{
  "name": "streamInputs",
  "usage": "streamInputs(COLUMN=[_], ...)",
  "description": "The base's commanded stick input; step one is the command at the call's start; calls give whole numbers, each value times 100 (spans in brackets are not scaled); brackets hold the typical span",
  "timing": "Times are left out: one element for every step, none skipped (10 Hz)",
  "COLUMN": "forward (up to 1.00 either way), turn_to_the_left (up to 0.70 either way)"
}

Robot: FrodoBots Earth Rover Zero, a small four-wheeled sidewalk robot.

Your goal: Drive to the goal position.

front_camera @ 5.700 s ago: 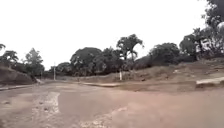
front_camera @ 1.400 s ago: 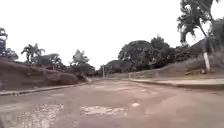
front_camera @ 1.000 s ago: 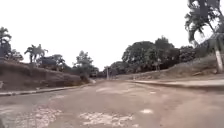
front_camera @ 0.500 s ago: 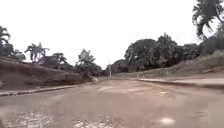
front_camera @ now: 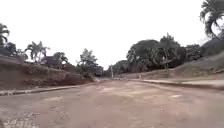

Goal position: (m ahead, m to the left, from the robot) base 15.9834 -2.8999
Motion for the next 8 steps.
streamInputs(forward=[85,85,85,85,85,85,85,85], turn_to_the_left=[0,0,0,-2,-27,-26,-12,0])
